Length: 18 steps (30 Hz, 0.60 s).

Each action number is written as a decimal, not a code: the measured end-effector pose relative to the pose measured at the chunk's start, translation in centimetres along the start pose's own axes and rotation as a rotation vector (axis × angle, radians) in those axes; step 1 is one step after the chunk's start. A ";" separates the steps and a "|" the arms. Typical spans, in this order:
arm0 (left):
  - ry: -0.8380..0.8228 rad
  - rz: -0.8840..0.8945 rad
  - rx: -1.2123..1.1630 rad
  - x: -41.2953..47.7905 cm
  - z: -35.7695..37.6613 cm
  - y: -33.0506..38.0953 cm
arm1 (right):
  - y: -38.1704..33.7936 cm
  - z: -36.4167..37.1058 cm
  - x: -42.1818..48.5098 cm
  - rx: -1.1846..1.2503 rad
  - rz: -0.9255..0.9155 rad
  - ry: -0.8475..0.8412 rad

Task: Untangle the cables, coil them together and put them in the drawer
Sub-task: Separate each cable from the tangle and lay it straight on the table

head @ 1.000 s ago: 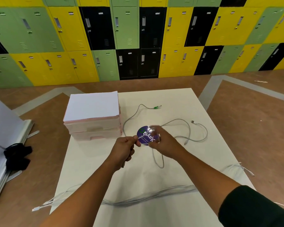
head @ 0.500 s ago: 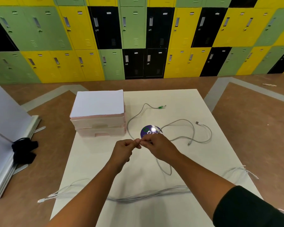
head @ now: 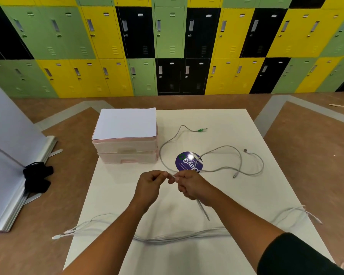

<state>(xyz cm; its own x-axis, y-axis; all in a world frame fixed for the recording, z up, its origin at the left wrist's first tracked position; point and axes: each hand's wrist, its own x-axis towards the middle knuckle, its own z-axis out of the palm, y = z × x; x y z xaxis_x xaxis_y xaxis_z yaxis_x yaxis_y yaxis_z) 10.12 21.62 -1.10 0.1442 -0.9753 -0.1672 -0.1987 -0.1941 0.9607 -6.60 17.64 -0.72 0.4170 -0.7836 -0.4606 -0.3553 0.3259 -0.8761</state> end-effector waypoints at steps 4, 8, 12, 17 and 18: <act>-0.013 0.029 0.188 0.6 -0.6 -1.9 | 0.6 -0.2 0.3 -0.272 -0.046 0.046; -0.050 0.040 0.563 0.5 -1.5 -1.6 | 0.9 -0.6 0.5 -0.480 -0.058 0.068; -0.106 0.138 0.886 0.0 -1.9 -1.4 | 0.6 -0.9 0.8 -0.609 -0.072 0.108; -0.255 0.021 0.722 -0.2 -1.1 -1.7 | 0.3 0.1 1.2 -0.543 -0.122 0.152; -0.236 0.014 0.642 -0.3 -1.1 -1.8 | 0.1 0.3 1.3 -0.527 -0.132 0.153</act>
<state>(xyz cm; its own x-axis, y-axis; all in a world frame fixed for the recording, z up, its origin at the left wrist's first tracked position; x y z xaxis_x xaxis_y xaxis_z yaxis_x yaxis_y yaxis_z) 11.48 22.42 -2.54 -0.0636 -0.9607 -0.2701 -0.7454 -0.1343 0.6530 -5.87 16.79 -1.49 0.3741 -0.8805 -0.2911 -0.6947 -0.0581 -0.7170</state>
